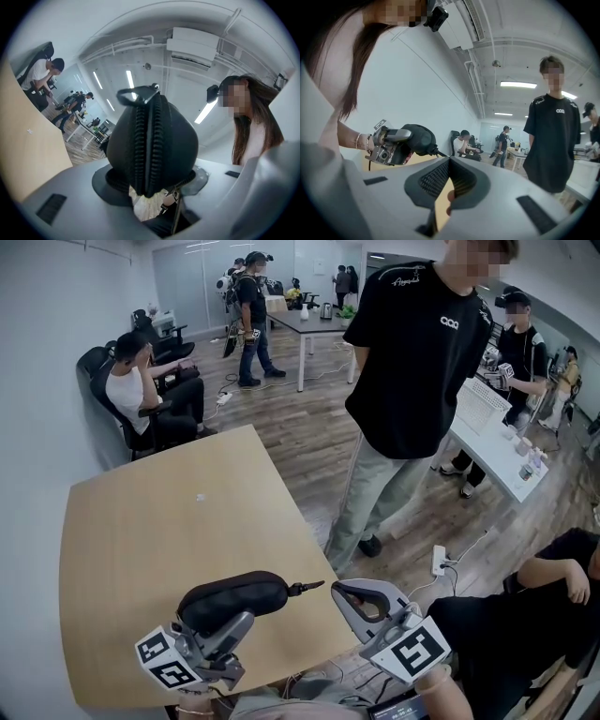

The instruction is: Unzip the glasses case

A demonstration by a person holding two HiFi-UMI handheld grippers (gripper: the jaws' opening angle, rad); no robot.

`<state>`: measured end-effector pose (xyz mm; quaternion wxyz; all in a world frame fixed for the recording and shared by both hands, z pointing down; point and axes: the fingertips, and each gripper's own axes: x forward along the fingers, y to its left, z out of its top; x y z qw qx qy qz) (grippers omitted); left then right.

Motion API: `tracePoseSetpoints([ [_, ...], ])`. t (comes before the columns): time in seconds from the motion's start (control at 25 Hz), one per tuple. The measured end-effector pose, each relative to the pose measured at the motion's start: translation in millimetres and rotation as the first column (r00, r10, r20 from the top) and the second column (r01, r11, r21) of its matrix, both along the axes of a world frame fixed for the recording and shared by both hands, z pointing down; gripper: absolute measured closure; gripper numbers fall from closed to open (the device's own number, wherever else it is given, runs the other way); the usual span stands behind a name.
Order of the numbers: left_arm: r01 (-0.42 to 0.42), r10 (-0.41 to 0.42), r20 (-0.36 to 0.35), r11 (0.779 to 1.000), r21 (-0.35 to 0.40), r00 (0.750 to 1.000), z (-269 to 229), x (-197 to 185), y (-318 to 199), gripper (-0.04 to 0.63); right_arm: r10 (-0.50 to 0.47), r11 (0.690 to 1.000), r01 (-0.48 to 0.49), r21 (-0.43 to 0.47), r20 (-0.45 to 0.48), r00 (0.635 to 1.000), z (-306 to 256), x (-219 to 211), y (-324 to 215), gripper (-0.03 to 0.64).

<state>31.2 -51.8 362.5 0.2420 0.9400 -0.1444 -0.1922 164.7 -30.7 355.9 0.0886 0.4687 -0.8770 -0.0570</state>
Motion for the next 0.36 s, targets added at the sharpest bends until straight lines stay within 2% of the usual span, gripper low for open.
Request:
tracePoseSetpoints([
  [0.2,0.001,-0.001,0.007,1.000,-0.010,1.000,3.0,19.2,0.7,0.391,-0.007,1.000,0.007,0.004,-0.013,1.000,2.1,14.3,-1.2,0.603],
  [0.36,0.008,-0.008,-0.009,1.000,0.011,1.000,0.4,28.1,0.7,0.390,-0.020,1.000,0.020,0.009,-0.017,1.000,3.4,17.9,-3.9,0.603],
])
